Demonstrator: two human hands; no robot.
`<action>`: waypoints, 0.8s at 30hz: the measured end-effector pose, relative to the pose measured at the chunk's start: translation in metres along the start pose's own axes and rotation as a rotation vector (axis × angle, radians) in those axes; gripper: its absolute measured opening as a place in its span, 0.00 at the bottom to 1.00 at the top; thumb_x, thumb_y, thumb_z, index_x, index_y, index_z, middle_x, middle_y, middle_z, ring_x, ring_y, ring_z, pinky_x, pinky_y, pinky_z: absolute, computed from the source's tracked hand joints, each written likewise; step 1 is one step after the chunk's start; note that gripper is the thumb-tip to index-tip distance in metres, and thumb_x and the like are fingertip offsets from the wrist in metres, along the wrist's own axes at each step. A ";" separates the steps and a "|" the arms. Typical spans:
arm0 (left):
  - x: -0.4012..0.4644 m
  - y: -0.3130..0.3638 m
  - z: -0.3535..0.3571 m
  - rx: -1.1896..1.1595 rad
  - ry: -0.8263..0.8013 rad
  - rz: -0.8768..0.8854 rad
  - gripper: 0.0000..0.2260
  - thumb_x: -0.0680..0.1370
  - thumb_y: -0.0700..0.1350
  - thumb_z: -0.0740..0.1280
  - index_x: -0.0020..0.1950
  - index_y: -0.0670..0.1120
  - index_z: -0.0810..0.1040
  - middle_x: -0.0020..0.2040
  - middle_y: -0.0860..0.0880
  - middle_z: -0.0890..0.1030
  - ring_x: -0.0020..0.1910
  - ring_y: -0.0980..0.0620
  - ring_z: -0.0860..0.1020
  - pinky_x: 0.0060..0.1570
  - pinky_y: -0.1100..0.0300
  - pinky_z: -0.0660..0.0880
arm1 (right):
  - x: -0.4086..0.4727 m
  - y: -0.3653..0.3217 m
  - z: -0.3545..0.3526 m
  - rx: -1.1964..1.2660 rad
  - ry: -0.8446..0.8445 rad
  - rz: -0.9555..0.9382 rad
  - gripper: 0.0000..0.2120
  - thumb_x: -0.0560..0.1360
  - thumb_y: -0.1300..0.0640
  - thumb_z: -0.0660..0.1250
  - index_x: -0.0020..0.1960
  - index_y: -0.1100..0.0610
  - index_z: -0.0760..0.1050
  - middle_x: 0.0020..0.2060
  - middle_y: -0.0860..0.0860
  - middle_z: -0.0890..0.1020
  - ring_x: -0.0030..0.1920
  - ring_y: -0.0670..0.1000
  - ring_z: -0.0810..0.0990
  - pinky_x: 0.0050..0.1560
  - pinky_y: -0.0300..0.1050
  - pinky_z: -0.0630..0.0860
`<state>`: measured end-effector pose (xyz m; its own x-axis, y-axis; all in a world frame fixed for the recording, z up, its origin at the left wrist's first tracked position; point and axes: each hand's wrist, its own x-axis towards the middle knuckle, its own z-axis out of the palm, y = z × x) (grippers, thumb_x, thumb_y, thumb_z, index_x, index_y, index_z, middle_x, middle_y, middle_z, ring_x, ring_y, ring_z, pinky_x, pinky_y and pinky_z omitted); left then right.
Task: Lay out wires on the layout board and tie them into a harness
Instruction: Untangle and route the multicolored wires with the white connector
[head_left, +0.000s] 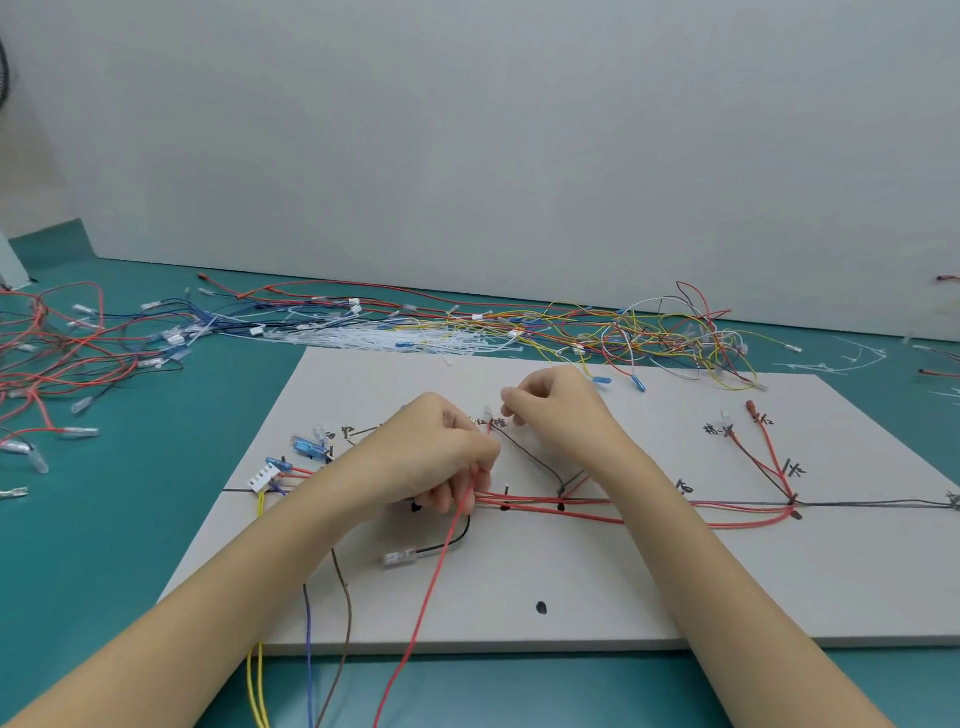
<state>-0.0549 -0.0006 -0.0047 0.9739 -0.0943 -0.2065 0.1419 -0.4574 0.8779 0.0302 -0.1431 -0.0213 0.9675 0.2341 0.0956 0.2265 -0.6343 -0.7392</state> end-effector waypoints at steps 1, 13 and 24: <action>-0.001 0.000 0.000 -0.001 -0.006 0.009 0.14 0.73 0.38 0.63 0.26 0.43 0.78 0.23 0.44 0.78 0.16 0.52 0.68 0.18 0.70 0.60 | -0.003 -0.001 -0.001 -0.063 0.036 -0.029 0.13 0.76 0.55 0.64 0.38 0.60 0.81 0.28 0.48 0.78 0.34 0.49 0.73 0.39 0.43 0.71; -0.003 -0.007 0.014 0.073 -0.113 0.092 0.12 0.76 0.44 0.66 0.35 0.42 0.82 0.27 0.47 0.82 0.19 0.54 0.73 0.19 0.68 0.64 | -0.035 -0.017 -0.006 -0.215 -0.193 -0.012 0.12 0.70 0.59 0.66 0.28 0.56 0.72 0.24 0.51 0.71 0.29 0.50 0.67 0.30 0.41 0.65; 0.006 -0.012 0.011 0.323 0.182 0.499 0.09 0.77 0.40 0.66 0.52 0.51 0.83 0.48 0.55 0.81 0.49 0.59 0.75 0.48 0.69 0.69 | -0.047 -0.007 -0.033 -0.100 -0.334 0.036 0.18 0.77 0.54 0.65 0.30 0.55 0.71 0.25 0.50 0.76 0.25 0.45 0.71 0.29 0.37 0.67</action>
<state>-0.0526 -0.0055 -0.0214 0.9275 -0.2268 0.2972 -0.3717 -0.6445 0.6682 -0.0135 -0.1745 0.0013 0.8888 0.4276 -0.1650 0.2185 -0.7118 -0.6676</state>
